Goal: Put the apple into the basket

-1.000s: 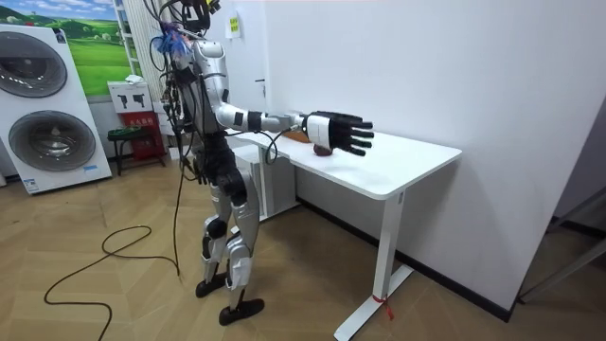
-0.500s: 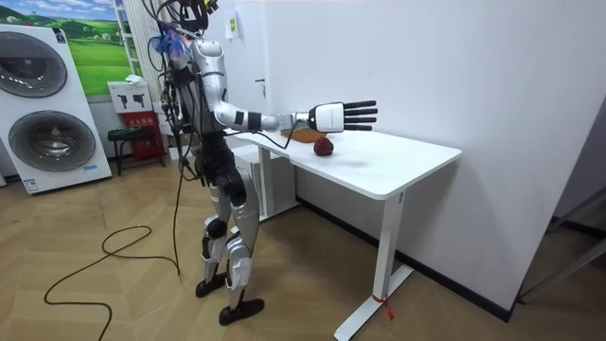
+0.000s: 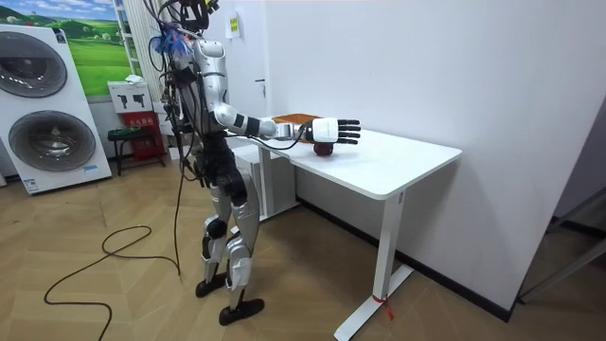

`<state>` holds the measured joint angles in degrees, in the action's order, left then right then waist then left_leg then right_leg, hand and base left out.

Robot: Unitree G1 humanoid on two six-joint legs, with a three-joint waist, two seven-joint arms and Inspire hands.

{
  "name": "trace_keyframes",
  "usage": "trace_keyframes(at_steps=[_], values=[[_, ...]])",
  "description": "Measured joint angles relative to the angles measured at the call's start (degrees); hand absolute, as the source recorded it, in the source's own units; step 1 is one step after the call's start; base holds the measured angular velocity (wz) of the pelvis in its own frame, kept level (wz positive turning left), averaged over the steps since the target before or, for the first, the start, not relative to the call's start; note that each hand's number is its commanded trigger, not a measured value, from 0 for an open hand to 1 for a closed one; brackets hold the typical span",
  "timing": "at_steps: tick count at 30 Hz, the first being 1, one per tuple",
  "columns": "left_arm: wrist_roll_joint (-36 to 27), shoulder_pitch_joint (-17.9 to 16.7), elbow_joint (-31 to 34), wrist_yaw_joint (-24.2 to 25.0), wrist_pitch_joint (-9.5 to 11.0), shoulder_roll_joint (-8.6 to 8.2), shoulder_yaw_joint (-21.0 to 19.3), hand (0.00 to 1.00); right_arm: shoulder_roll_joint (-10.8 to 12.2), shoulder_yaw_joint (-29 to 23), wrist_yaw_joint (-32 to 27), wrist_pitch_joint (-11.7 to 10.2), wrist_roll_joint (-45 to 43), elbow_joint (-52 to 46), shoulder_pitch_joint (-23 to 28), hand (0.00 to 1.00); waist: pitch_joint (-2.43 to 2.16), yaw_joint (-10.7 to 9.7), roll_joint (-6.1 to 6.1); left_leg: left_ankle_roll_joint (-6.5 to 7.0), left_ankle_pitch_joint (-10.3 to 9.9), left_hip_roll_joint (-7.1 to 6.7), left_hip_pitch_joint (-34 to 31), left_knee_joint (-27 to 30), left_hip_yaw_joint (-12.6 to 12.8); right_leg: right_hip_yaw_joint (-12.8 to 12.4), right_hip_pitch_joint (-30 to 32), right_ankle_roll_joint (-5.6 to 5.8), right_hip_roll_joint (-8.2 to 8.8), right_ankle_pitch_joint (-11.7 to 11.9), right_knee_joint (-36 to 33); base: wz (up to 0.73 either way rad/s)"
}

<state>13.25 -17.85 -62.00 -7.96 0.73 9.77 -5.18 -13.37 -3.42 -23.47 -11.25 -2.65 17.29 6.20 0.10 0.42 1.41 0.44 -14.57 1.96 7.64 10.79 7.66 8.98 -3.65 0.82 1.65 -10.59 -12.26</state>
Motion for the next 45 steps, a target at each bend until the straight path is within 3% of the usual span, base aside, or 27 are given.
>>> trace_keyframes(at_steps=[3, 10, 23, 24, 25, 28, 34, 42, 45], values=[[0.0, 0.4, 0.0, 0.1, -0.3, 0.18, 1.3, 0.0, 0.0, 1.2, 2.0, 0.5, 0.0, 0.3, 0.9, 0.0, -0.33, 0.0, -0.07, 0.0, 0.0, 0.13, 0.1, 0.0, -0.2, 0.7, -0.5, -0.05, -0.03, 0.3, 0.7, 0.06], [0.0, 0.7, 0.0, 0.1, -0.4, 0.18, 2.1, 0.0, 0.1, 4.5, 5.1, 1.3, 0.4, -0.2, 3.0, 0.0, -0.25, 0.0, -0.11, -0.01, 0.0, 0.23, 0.0, 0.0, -0.2, 0.6, -0.4, -0.14, -0.07, 0.4, 0.6, 0.0], [0.2, 1.6, -0.4, -0.4, 0.1, 0.19, 2.0, 0.0, 0.1, 4.7, 5.8, 0.5, 1.1, -2.6, 3.2, 0.0, -0.04, 0.5, 0.08, -0.01, 0.0, 0.21, -0.1, -0.1, -0.1, 0.4, -0.3, -0.14, -0.16, 0.4, 0.6, 0.0], [0.3, 1.6, -0.4, -0.4, 0.1, 0.2, 2.0, 0.0, 0.0, 4.7, 5.7, 0.4, 0.9, -2.0, 3.4, 0.65, -0.05, 0.6, 0.11, -0.01, 0.0, 0.23, 0.1, -0.1, -0.1, 0.4, -0.4, -0.14, -0.18, 0.4, 0.7, 0.0], [0.4, 1.6, -0.4, -0.4, 0.1, 0.2, 2.0, 0.0, 0.0, 4.7, 5.6, 0.4, 0.8, -1.7, 3.7, 1.0, -0.05, 0.6, 0.11, -0.01, 0.0, 0.23, 0.2, -0.1, -0.1, 0.4, -0.5, -0.14, -0.18, 0.4, 0.7, 0.0], [0.4, 1.6, -0.4, -0.4, 0.1, 0.2, 2.0, 0.0, 0.1, 4.8, 5.6, 0.4, 0.0, 0.8, 4.7, 1.0, 0.22, 1.1, 0.03, -0.01, 0.0, 0.23, 0.9, -0.3, -0.1, 0.5, -1.3, -0.13, -0.16, 0.4, 0.8, 0.0], [0.5, 1.5, 0.1, -0.5, 0.1, 0.38, 2.1, 0.0, -0.1, 4.2, 4.0, -1.3, -0.7, 4.9, 3.8, 1.0, -0.09, 1.1, 0.63, -0.03, 0.0, 0.25, 1.0, -0.2, -0.2, 0.6, -1.5, -0.13, -0.19, 0.4, 0.8, 0.0], [0.8, 1.2, 2.0, -0.5, 0.1, 0.51, 2.0, 0.0, -0.2, 2.6, 3.4, -2.8, -1.7, 6.9, 3.7, 1.0, -0.1, 1.1, 1.26, -0.04, 0.0, 0.35, 1.1, -0.4, -0.4, 0.6, -2.1, -0.08, -0.47, 0.7, 1.8, 0.0], [0.8, 1.3, 2.0, -0.5, 0.1, 0.51, 2.0, 0.0, -0.1, 2.6, 3.3, -4.4, -2.4, 8.8, 3.6, 1.0, -0.1, 0.9, 1.28, -0.05, 0.0, 0.39, 1.3, -0.4, -0.4, 0.5, -2.2, -0.08, -0.52, 0.7, 1.8, 0.0]])
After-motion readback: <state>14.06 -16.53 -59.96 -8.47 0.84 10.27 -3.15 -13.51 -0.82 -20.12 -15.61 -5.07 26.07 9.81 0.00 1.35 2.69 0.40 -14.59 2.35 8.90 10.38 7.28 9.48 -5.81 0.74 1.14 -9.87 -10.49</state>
